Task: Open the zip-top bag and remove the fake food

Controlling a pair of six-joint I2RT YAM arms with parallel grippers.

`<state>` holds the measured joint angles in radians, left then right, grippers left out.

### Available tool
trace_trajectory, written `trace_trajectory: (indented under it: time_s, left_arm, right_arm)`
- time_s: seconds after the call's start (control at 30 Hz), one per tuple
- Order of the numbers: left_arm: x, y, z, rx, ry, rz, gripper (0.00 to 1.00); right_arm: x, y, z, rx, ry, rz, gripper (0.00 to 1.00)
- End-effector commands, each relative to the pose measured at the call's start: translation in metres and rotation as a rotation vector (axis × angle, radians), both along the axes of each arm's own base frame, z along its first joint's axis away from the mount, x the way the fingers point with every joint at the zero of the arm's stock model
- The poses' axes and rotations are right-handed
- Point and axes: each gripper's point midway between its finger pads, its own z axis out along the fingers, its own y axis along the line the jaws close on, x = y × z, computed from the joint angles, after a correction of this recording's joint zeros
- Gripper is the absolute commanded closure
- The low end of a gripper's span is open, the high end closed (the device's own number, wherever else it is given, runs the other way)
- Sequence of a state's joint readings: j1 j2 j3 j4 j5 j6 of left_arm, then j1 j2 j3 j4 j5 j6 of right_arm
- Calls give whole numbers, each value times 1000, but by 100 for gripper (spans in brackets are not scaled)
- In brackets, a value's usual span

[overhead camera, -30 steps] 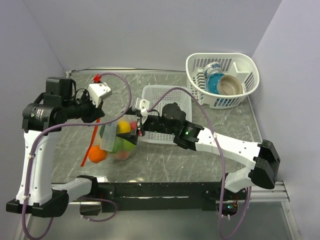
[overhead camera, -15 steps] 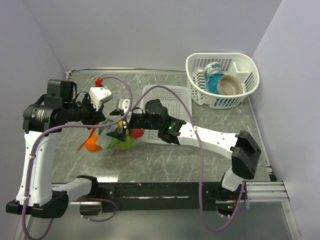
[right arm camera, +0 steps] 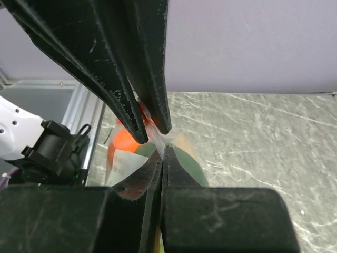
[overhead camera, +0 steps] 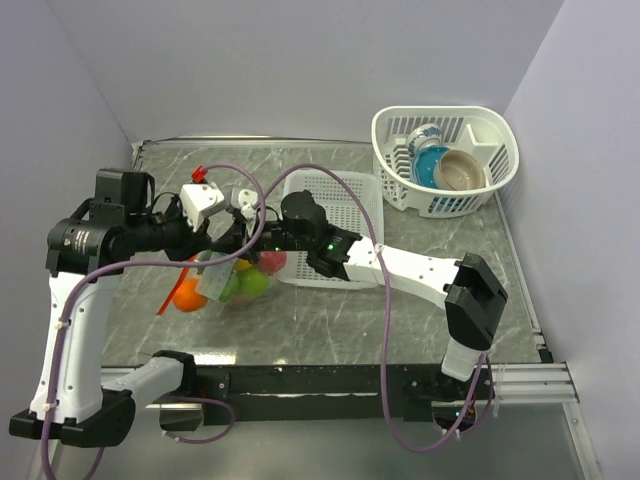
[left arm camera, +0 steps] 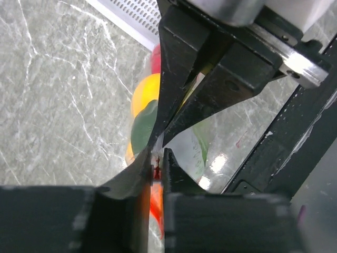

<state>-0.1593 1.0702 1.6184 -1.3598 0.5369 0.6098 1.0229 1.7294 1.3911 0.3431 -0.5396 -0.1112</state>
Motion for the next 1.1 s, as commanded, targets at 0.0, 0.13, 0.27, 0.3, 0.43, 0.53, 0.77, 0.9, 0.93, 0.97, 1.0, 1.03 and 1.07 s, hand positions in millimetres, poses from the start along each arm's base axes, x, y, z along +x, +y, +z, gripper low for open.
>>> trace_trajectory:
  time_s: [0.0, 0.13, 0.27, 0.3, 0.43, 0.53, 0.77, 0.9, 0.93, 0.97, 1.0, 1.03, 1.07]
  left_arm:
    - [-2, 2, 7, 6, -32, 7, 75]
    - [10, 8, 27, 1, -123, 72, 57]
    - [7, 10, 26, -2, -142, 81, 45]
    - [6, 9, 21, 0, -124, 80, 45]
    - [4, 9, 11, 8, -89, 66, 47]
    - [5, 8, 13, 6, -101, 58, 51]
    - [10, 6, 3, 15, -82, 44, 57]
    - [14, 6, -1, 19, -78, 47, 62]
    - [16, 7, -2, 23, -79, 48, 64]
    - [18, 7, -4, 27, -77, 51, 66]
    - [20, 8, -6, 32, -76, 56, 71]
    - [20, 8, -4, 28, -83, 59, 73]
    - [21, 7, -2, 23, -92, 56, 79]
  right_arm:
    - [8, -4, 36, 73, -26, -11, 100]
    - [8, -6, 32, 59, -25, -18, 100]
    - [7, -9, 34, 58, -27, -21, 100]
    - [7, -10, 33, 54, -26, -22, 100]
    - [6, -11, 36, 56, -34, -21, 100]
    - [5, -11, 38, 57, -32, -15, 100]
    - [3, -14, 40, 53, -33, -15, 100]
    - [2, -16, 40, 52, -32, -16, 100]
    - [1, -17, 40, 52, -35, -15, 100]
    - [2, -17, 41, 49, -35, -16, 100]
    - [1, -18, 41, 49, -35, -13, 100]
    - [0, -18, 41, 48, -35, -12, 100]
    - [0, -19, 42, 46, -36, -10, 100]
